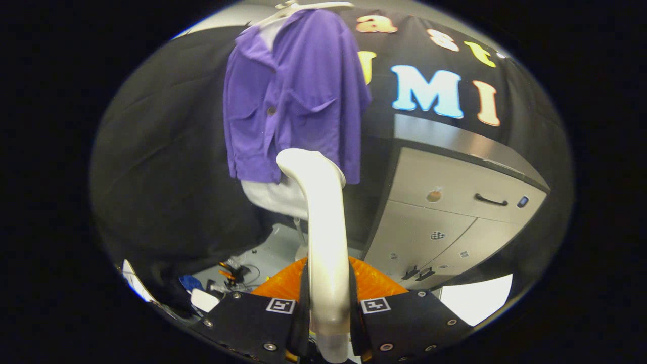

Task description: Iron the clothes twice with a garment steamer, once on the left side and once on the right side.

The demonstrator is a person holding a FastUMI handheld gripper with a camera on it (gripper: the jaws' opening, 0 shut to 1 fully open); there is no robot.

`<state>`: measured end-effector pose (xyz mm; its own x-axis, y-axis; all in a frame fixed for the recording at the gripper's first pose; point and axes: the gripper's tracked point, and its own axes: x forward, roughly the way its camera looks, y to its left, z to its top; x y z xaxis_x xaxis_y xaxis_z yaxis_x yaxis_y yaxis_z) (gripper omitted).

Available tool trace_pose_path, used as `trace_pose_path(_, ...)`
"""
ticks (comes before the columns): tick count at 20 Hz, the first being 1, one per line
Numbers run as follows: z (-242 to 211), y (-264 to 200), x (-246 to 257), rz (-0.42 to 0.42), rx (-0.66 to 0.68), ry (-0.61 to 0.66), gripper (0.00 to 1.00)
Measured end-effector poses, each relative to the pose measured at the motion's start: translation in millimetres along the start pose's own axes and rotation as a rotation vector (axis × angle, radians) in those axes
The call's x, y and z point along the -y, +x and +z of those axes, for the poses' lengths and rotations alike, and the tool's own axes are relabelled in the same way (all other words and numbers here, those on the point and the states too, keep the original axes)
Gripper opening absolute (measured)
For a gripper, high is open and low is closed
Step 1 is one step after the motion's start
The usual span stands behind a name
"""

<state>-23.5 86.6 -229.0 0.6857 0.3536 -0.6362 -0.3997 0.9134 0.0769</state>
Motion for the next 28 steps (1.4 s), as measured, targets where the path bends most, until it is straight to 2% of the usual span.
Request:
trace_pose_path(2, 32, -22, 27, -0.036, 0.11, 0.021, 0.33)
trace_pose_path(6, 87, -62, 51, -0.038, 0.296, 0.061, 0.32)
trace_pose_path(11, 131, -102, 72, -0.05, 0.447, 0.124, 0.32)
trace_pose_path(13, 157, -119, 72, -0.03, 0.529, 0.184, 0.33)
trace_pose_path(15, 178, -128, 73, -0.046, 0.588, 0.177, 0.33)
trace_pose_path(17, 180, -134, 70, -0.057, 0.611, 0.175, 0.33)
trace_pose_path(19, 178, -142, 68, -0.117, 0.633, 0.082, 0.33)
trace_pose_path(21, 171, -145, 63, -0.131, 0.643, 0.043, 0.33)
trace_pose_path(24, 163, -141, 63, -0.137, 0.622, 0.031, 0.33)
trace_pose_path(28, 166, -140, 68, -0.16, 0.616, 0.084, 0.33)
